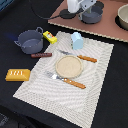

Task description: Interact with the objects in diverse but meaningful ways.

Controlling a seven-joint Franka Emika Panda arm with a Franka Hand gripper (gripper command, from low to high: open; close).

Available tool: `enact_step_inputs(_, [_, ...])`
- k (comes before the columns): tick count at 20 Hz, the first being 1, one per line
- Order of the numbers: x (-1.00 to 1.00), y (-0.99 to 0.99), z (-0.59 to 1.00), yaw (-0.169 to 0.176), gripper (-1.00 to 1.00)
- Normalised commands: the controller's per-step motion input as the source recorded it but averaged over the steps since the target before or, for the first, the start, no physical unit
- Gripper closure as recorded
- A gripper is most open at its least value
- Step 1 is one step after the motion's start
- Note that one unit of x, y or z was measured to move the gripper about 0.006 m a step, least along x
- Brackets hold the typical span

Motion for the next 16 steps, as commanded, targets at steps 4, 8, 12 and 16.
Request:
enact_step_inputs(4, [0.08,-0.05,0.79,0.000,-1.00])
enact_step_inputs(8, [-0.19,-0.23,0.36,0.000,-1.00])
enact_step_inputs(12, [-0.23,-0.40,0.18,-0.005,-1.00])
enact_step_inputs(16, [0.35,-0.36,0.25,-0.077,-1.00])
